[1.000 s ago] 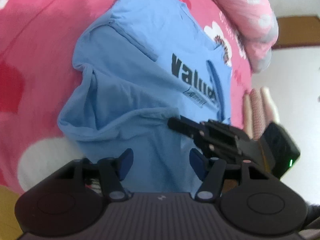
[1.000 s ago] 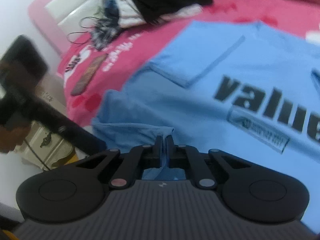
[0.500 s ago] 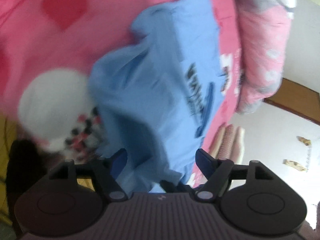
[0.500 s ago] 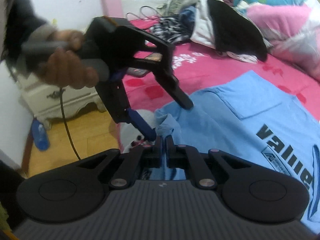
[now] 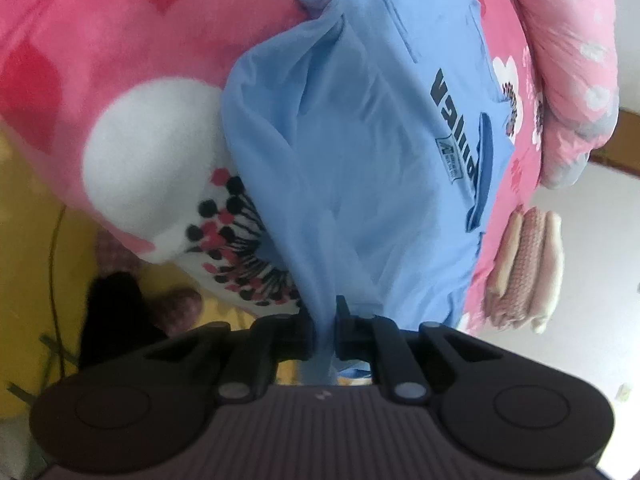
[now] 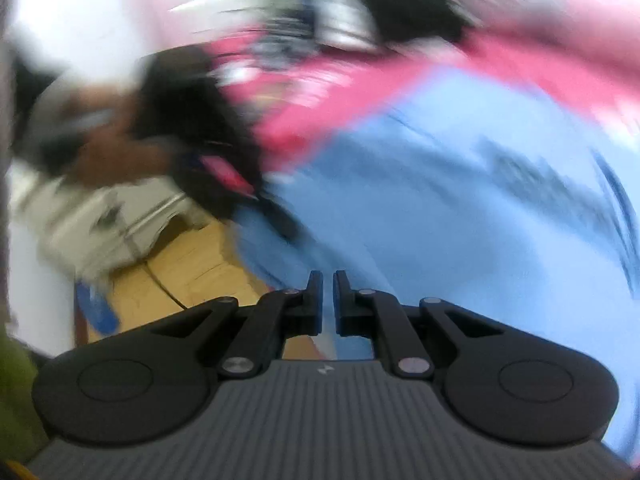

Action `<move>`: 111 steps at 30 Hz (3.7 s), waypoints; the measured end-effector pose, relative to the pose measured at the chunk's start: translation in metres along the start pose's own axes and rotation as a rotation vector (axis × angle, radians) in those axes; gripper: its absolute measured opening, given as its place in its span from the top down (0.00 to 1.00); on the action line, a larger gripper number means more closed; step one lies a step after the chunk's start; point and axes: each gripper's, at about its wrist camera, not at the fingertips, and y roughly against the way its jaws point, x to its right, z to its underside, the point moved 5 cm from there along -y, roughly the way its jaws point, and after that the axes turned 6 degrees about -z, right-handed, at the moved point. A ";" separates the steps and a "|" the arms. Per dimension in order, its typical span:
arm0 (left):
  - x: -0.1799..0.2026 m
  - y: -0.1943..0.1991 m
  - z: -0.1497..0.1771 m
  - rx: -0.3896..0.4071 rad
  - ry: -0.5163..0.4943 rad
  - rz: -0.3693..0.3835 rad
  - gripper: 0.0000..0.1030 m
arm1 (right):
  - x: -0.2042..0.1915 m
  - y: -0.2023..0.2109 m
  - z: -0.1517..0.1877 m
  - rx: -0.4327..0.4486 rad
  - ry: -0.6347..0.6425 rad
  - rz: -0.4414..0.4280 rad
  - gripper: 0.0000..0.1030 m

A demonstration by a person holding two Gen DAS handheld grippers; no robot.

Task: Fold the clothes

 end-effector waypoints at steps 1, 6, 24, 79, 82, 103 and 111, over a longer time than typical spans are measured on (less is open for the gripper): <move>0.000 0.002 0.001 -0.002 -0.019 -0.019 0.91 | 0.021 0.014 0.014 -0.014 -0.119 0.055 0.96; -0.001 0.007 0.005 -0.018 -0.108 -0.114 0.91 | 0.106 0.087 0.095 -0.010 -0.709 0.312 0.93; -0.016 0.006 0.012 -0.029 -0.124 -0.192 0.91 | 0.166 0.106 0.173 0.310 -2.120 0.078 0.78; -0.026 0.054 0.040 0.151 -0.379 -0.341 0.97 | 0.151 0.197 0.176 0.183 -1.380 0.185 0.97; -0.018 0.067 0.043 0.192 -0.506 -0.428 0.98 | 0.149 0.207 0.154 0.226 -1.284 0.173 0.97; 0.031 0.136 0.027 0.309 -0.313 -0.281 0.98 | 0.179 0.237 0.111 0.366 -1.238 0.054 0.97; 0.065 0.146 -0.029 0.401 -0.207 -0.124 0.98 | 0.225 0.235 0.053 0.504 -1.203 -0.015 0.97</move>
